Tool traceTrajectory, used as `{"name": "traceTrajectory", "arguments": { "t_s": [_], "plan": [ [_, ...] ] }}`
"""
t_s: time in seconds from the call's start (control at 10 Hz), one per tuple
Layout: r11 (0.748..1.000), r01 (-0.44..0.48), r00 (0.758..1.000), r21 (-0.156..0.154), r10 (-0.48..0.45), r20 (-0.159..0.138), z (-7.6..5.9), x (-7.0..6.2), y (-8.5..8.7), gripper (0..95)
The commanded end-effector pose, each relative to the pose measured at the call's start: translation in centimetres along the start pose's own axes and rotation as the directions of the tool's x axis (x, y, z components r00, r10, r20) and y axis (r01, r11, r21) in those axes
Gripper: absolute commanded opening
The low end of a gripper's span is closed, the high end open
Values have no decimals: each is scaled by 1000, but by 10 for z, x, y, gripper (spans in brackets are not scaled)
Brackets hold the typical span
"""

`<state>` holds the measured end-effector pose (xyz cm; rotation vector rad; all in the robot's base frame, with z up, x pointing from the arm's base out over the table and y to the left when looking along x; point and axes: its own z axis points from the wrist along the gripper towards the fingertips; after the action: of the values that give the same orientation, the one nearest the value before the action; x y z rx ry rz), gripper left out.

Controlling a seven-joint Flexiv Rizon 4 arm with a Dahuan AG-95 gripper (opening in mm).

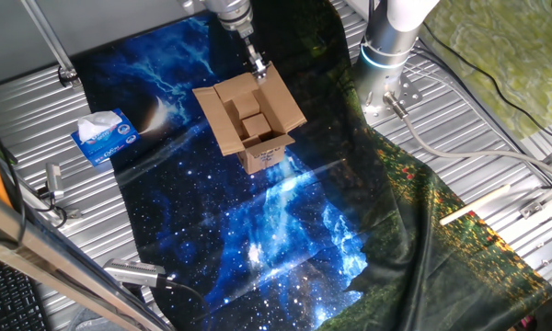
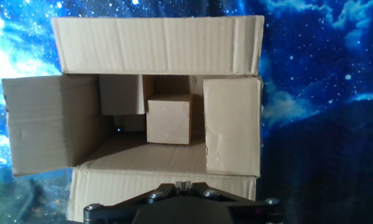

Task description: Cover the box

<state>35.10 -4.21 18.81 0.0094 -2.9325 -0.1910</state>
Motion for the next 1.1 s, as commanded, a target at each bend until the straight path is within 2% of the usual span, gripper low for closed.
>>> {"name": "traceTrajectory", "arguments": {
  "t_s": [0.1, 1.1],
  "plan": [
    [1000, 11, 1000, 11, -11, 15, 0, 4, 0, 0],
    [1000, 14, 1000, 9, -15, 25, 0, 4, 0, 0]
  ]
}}
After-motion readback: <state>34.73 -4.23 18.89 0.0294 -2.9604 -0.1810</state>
